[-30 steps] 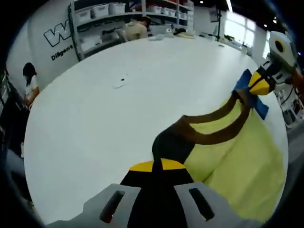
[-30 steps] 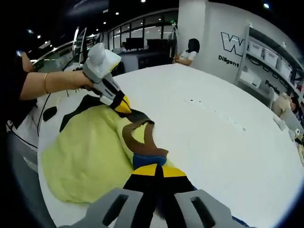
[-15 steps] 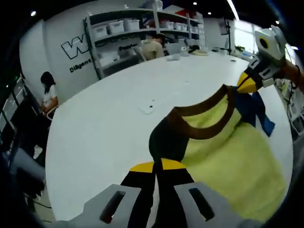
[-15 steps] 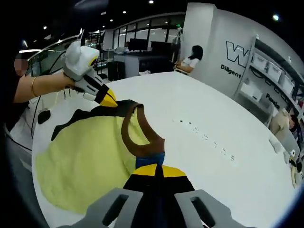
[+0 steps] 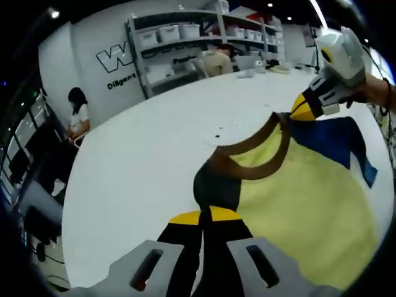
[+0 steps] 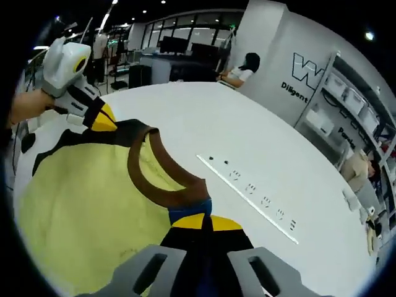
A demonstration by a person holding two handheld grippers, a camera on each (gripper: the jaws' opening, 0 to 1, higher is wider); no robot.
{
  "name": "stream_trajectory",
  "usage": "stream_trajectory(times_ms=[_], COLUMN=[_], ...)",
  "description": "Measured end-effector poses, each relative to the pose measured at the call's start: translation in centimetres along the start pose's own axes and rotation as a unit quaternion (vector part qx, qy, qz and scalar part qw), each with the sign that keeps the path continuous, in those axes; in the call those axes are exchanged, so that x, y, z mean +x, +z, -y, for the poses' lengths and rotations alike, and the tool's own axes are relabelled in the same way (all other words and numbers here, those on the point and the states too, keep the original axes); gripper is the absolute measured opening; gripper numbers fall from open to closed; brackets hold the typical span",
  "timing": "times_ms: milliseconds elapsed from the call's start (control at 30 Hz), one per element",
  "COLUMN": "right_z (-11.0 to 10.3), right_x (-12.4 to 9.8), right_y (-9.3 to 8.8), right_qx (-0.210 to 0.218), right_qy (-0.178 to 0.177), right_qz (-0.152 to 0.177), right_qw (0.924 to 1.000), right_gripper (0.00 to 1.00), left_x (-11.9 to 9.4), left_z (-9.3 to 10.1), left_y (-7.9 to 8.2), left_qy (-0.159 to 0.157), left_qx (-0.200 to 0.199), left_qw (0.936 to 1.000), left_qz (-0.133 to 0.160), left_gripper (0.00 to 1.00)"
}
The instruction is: Fold the garment on the visible template until the final outline fits inside the template.
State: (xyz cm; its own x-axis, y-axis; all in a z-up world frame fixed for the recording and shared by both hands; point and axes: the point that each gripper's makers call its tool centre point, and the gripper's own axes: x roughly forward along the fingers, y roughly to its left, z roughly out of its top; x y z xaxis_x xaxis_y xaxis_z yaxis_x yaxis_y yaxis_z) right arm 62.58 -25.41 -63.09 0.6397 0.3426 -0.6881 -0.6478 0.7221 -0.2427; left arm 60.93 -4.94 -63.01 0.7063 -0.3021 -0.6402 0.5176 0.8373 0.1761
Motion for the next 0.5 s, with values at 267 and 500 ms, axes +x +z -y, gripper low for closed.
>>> stream_trajectory(times_ms=[267, 500], right_z=[0.0, 1.0], right_x=[2.8, 4.5], right_y=[-1.9, -2.3], right_qx=[-0.004, -0.007], right_qy=[-0.022, -0.019], right_qz=[-0.024, -0.032], right_qw=[0.9995, 0.9993], right_gripper=[0.0, 0.0], left_x=[1.6, 2.3], left_z=[0.2, 0.2], left_y=[-2.0, -2.7], left_qy=[0.011, 0.024], left_qx=[0.014, 0.018], left_qw=[0.9992, 0.9984], left_qz=[-0.037, -0.049], left_gripper=[0.04, 0.04])
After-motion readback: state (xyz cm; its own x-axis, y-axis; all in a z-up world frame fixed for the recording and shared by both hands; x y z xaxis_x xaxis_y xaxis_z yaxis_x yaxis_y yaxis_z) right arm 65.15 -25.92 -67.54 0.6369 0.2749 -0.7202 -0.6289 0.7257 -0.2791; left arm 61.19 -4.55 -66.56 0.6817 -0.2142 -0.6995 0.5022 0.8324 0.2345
